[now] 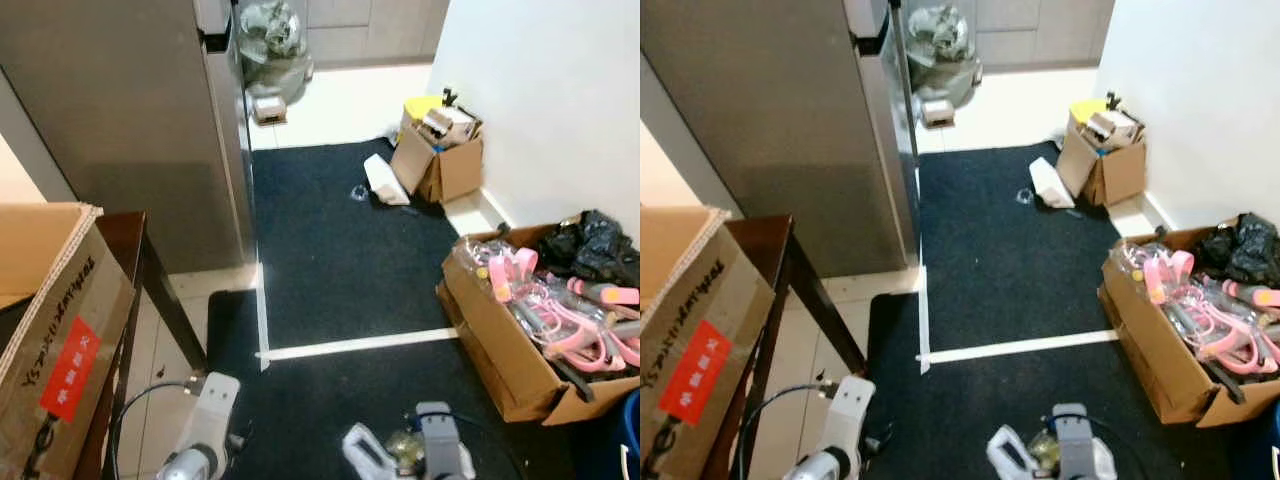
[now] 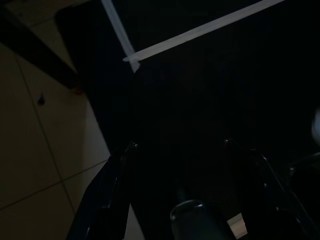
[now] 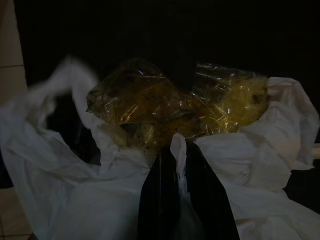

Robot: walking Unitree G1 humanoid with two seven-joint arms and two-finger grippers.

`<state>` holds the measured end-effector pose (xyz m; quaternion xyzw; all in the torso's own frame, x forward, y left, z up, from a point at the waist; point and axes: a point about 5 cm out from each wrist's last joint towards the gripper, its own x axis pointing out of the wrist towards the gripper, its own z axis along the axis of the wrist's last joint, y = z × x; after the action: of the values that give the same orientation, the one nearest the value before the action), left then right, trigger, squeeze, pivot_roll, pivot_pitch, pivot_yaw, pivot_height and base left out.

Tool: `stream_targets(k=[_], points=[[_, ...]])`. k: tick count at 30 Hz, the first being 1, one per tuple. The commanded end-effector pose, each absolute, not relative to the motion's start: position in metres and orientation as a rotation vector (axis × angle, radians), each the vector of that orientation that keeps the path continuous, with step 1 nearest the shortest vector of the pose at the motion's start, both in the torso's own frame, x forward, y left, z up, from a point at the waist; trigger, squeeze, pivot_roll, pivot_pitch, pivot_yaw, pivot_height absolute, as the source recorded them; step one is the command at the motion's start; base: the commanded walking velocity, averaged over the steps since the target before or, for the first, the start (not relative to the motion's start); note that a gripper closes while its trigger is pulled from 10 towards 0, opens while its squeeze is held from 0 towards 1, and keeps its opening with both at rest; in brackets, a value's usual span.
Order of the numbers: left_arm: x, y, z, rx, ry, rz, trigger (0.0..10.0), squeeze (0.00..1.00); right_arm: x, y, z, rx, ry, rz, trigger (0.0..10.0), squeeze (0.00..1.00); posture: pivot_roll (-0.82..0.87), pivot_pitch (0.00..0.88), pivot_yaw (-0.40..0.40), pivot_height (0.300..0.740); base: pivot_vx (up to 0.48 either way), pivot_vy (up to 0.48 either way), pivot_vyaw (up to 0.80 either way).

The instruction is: Picking trash to rubbish bin

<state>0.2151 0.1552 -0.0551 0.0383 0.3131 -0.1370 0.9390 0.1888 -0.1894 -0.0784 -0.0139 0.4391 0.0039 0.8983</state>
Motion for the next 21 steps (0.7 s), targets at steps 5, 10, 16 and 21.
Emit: stream_targets(k=[5, 10, 16, 21], points=[[0.2058, 0.1562, -0.0609, 0.087, 0.669, -0.283, 10.0, 0.0, 0.1809, -0.1918, -0.0823, -0.033, 0.936, 0.007, 10.0, 0.0, -0.06, 0.103, 0.034, 0.74, 0.0, 0.0, 0.0], [0.2056, 0.1554, -0.061, 0.09, 0.668, -0.283, 10.0, 0.0, 0.1812, -0.1918, -0.0821, -0.034, 0.936, 0.009, 10.0, 0.0, -0.06, 0.102, 0.035, 0.74, 0.0, 0.0, 0.0], [0.2076, 0.1555, -0.06, 0.085, 0.666, -0.275, 10.0, 0.0, 0.1821, -0.1915, -0.0817, -0.035, 0.934, 0.01, 10.0, 0.0, -0.06, 0.099, 0.035, 0.74, 0.0, -0.297, 0.0], [0.2105, 0.1544, -0.0585, 0.085, 0.661, -0.277, 10.0, 0.0, 0.1828, -0.1913, -0.0814, -0.035, 0.932, 0.011, 10.0, 0.0, -0.06, 0.101, 0.034, 0.74, 0.0, -0.48, 0.0]])
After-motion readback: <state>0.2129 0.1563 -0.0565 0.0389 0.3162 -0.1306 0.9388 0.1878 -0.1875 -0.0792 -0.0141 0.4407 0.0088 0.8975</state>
